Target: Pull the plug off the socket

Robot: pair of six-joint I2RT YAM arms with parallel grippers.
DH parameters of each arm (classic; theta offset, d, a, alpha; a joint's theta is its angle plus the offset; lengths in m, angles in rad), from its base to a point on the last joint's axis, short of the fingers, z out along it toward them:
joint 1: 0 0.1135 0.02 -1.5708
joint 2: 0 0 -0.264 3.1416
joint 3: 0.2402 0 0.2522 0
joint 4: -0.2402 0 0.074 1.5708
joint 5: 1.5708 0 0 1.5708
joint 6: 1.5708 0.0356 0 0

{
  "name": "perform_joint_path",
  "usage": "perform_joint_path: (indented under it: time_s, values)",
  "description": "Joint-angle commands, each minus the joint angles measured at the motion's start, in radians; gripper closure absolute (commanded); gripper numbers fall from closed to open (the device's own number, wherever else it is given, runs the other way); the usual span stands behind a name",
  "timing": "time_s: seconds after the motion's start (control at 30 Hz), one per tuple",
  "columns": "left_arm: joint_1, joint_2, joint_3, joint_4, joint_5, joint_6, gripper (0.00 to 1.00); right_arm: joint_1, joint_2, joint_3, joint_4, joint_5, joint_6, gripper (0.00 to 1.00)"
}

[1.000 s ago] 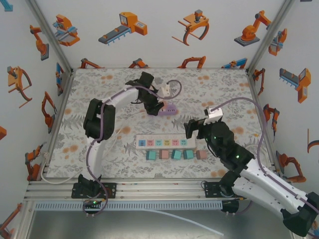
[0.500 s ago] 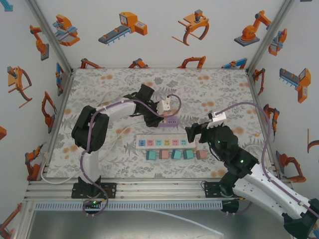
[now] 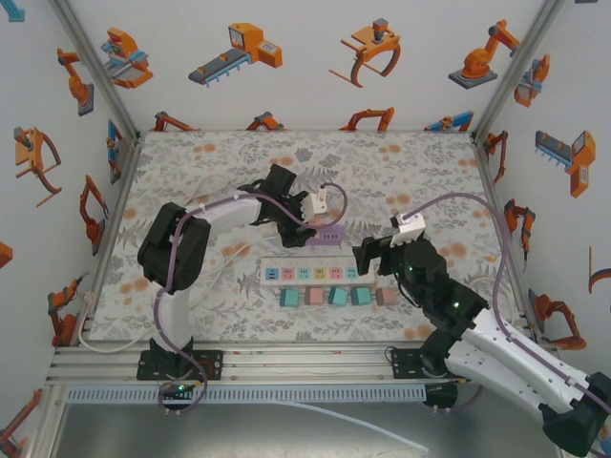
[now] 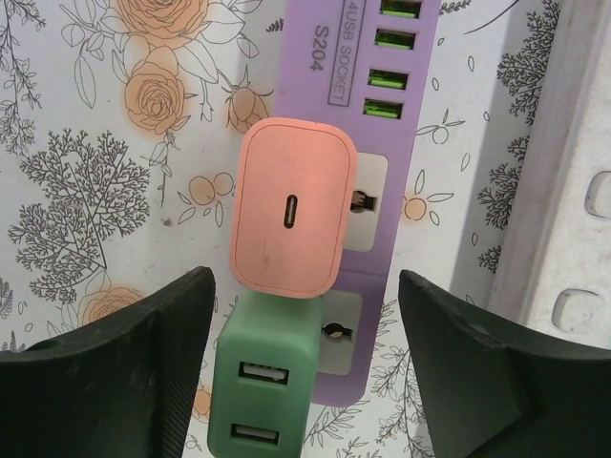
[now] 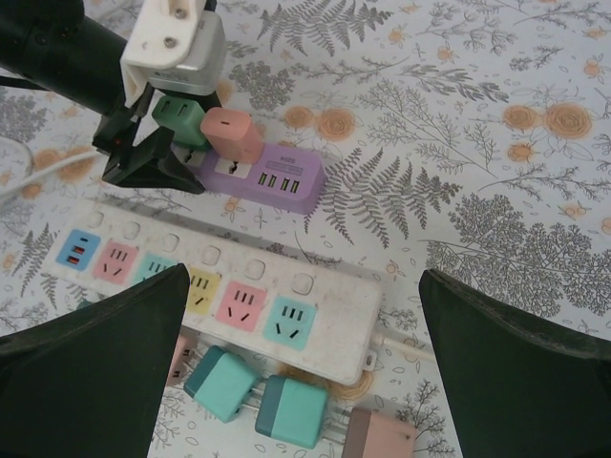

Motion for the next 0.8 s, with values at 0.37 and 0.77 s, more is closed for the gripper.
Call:
perform_joint_path:
  time_s: [0.37, 0.77]
  values:
    - [0.017, -0.442, -0.199, 0.189, 0.016, -0.401, 0.31, -0.051, 0.238, 0.193, 0.057, -0.262, -0.448, 0.09]
    - [0.055, -0.651, -0.362, 0.237, -0.311, -1.2, 0.38, -0.214, 0.629, 0.507, -0.125, -0.764, -0.911, 0.18]
